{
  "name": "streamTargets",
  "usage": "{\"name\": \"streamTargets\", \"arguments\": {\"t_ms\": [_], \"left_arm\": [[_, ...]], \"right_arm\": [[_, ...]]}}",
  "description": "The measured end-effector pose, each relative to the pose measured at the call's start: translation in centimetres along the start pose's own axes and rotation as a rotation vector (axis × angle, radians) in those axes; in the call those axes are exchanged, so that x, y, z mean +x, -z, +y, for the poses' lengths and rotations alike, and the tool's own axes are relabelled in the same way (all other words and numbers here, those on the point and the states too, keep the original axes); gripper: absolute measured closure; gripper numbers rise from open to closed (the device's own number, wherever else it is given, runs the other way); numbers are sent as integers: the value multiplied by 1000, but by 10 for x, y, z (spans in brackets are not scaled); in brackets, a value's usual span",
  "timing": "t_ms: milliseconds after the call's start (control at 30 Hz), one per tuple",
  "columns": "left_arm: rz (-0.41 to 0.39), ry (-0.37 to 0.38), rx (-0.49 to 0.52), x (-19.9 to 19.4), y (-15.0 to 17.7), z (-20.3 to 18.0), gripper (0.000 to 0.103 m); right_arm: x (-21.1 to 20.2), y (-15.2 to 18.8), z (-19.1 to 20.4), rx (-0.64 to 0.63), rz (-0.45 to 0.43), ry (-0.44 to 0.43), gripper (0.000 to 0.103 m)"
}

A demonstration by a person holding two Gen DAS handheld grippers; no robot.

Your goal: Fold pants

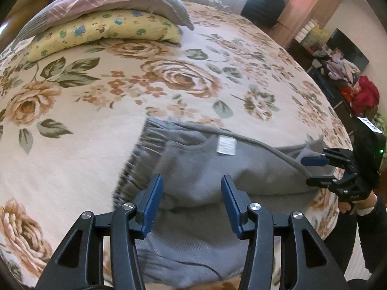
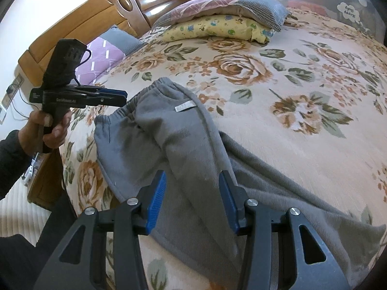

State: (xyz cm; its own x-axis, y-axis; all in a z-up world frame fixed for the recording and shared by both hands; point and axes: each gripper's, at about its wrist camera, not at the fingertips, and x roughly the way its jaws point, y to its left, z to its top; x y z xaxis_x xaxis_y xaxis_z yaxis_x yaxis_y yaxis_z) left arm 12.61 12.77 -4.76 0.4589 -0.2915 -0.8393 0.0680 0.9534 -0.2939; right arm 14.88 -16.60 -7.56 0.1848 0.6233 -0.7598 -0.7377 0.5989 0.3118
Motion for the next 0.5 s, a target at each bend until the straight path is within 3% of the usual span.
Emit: {"name": "streamTargets", "arguments": {"t_ms": [267,500], "left_arm": [[39,29,7,19,-31,27,42],[109,128,2,42,-53,50,35]], "right_arm": [[17,-22,-4,0,0,-24,53],[36,-38,-18,46,13,-52,50]]}}
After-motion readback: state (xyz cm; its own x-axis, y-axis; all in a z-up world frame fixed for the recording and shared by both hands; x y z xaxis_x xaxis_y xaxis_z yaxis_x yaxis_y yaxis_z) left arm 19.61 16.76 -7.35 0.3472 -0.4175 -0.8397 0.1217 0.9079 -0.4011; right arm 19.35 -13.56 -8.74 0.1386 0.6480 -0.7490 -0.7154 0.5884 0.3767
